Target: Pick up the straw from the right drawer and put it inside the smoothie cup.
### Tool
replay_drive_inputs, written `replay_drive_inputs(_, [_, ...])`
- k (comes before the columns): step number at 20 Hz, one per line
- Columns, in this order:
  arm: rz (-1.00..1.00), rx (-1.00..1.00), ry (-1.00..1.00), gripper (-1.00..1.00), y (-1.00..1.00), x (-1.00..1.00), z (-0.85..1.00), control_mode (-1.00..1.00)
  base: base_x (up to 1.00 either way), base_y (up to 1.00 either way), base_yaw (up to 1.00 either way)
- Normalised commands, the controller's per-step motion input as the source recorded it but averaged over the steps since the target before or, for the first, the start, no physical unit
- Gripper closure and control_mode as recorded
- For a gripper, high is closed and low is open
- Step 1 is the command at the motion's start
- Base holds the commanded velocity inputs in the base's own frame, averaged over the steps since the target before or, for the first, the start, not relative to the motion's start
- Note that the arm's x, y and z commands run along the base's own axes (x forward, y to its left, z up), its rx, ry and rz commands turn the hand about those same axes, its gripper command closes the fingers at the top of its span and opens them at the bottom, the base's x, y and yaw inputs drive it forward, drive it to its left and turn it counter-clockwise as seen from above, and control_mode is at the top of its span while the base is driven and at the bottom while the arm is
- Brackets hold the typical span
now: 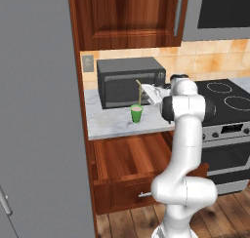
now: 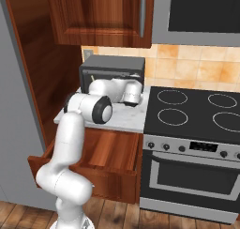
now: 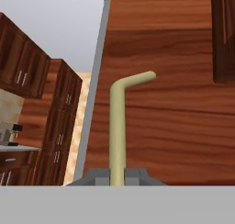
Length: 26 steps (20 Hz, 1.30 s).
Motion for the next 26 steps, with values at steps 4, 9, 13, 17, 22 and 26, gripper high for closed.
replay_drive_inputs(4, [-0.02, 0.0, 0.09, 1.0, -0.02, 0.0, -0.22, -1.0, 0.0, 0.0, 0.0])
replay_drive_inputs(9, [-0.04, 0.0, 0.12, 1.0, -0.07, -0.06, -0.18, -1.0, 0.0, 0.0, 0.0])
replay_drive_inputs(13, [-0.01, 0.0, 0.01, 1.0, 0.0, 0.01, -0.37, -1.0, 0.0, 0.0, 0.0])
replay_drive_inputs(17, [0.0, 0.0, 0.0, 1.0, 0.0, 0.21, -0.27, -1.0, 0.0, 0.0, 0.0])
replay_drive_inputs(22, [0.0, 0.0, 0.0, 1.0, 0.0, 0.17, -0.07, -1.0, 0.0, 0.0, 0.0])
replay_drive_inputs(26, [0.0, 0.0, 0.0, 1.0, 0.0, 0.0, 0.16, -1.0, 0.0, 0.0, 0.0])
